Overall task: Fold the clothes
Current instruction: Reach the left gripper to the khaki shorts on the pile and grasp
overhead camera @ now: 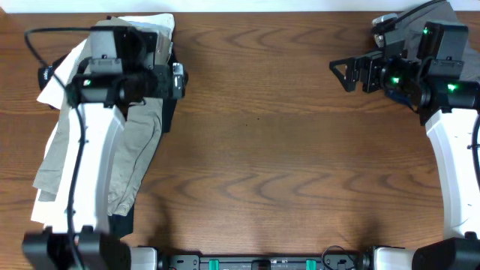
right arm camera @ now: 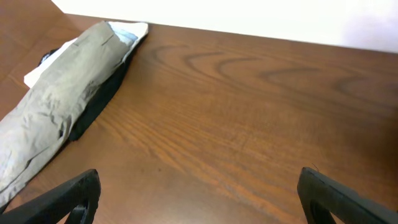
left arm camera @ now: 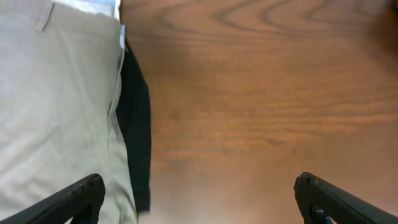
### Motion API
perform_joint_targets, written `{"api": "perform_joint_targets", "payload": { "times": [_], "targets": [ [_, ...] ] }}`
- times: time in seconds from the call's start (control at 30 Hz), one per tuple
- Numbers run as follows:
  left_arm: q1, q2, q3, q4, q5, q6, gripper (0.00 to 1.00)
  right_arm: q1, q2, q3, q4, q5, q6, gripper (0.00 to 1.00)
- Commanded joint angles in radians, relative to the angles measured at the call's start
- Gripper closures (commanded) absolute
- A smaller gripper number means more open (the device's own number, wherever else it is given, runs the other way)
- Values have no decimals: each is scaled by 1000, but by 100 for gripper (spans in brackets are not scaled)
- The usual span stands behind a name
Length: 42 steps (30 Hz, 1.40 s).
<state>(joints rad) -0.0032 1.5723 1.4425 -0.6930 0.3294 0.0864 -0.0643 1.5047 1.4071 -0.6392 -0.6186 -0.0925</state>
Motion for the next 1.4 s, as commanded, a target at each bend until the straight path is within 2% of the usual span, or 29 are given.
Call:
{"api": "perform_joint_targets", "payload": {
  "times": [0.0,0.27,0.33,0.47,0.5,0.63,0.73,1.03,1.1,1.23,1.37],
  "targets": [
    [-1,71,21,54,-90,-18,2,12,2,29,8,-22,-21,1],
    [0,248,21,213,-360,-39,0,13,3,5,-1,-21,-21,1],
    [0,286,21,244,-385,-39,7,13,3,-4,-1,-21,-21,1],
    [0,350,21,283,-433,-39,28,13,11,-10,-18,-21,-21,2],
    [0,365,21,294,-443,-39,29,13,13,-10,-24,-21,-21,2],
    [0,423,21,322,-447,-39,30,13,27,-10,-40,-17,-21,3],
    [2,462,21,323,-447,-39,35,13,32,-10,-47,-14,-21,4],
    [15,518,20,342,-454,-39,37,13,37,-11,-44,-13,-21,4],
    [15,520,21,348,-454,-39,40,13,37,-11,-41,-13,-21,4],
    [15,520,21,365,-454,-39,55,13,37,-11,-37,-13,-21,4],
    [15,520,20,363,-454,-39,57,13,37,-11,-38,-14,-21,5]
  ]
}}
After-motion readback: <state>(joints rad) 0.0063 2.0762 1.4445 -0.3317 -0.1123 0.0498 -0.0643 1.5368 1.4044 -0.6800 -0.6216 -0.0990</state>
